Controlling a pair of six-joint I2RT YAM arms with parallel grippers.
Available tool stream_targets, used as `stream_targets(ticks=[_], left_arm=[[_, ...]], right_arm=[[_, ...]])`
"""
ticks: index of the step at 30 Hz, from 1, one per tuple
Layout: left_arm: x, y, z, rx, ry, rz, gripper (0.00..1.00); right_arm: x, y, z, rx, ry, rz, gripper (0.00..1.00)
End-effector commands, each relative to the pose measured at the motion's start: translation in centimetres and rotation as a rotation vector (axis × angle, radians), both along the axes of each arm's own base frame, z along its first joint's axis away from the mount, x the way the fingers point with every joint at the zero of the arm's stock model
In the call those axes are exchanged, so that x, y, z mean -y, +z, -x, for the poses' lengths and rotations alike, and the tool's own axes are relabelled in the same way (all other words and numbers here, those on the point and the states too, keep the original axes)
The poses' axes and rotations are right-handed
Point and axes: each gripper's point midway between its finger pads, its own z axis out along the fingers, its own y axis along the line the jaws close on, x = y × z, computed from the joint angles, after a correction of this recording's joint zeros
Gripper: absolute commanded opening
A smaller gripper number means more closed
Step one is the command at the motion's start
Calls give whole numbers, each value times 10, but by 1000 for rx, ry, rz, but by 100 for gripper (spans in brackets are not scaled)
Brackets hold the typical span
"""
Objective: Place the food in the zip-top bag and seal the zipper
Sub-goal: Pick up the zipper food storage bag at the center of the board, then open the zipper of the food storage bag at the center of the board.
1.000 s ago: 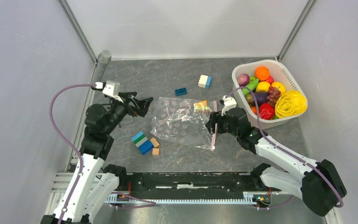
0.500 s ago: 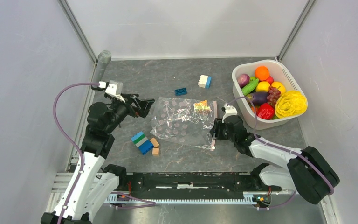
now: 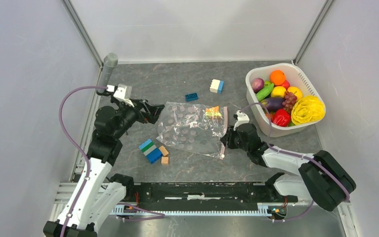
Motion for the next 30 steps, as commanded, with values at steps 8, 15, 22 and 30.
stream_targets(ticks=[8, 15, 22, 30], left_arm=[[5, 1, 0, -30, -17, 44, 100], [22, 20, 14, 59, -147, 72, 100], [76, 10, 23, -43, -285, 10, 100], [135, -11, 22, -104, -256, -135, 96]], right_arm=[[-19, 28, 4, 117, 77, -150, 3], [-25, 77, 10, 334, 243, -139, 0], [-40, 112, 19, 430, 395, -126, 0], [-61, 139, 31, 468, 492, -142, 1]])
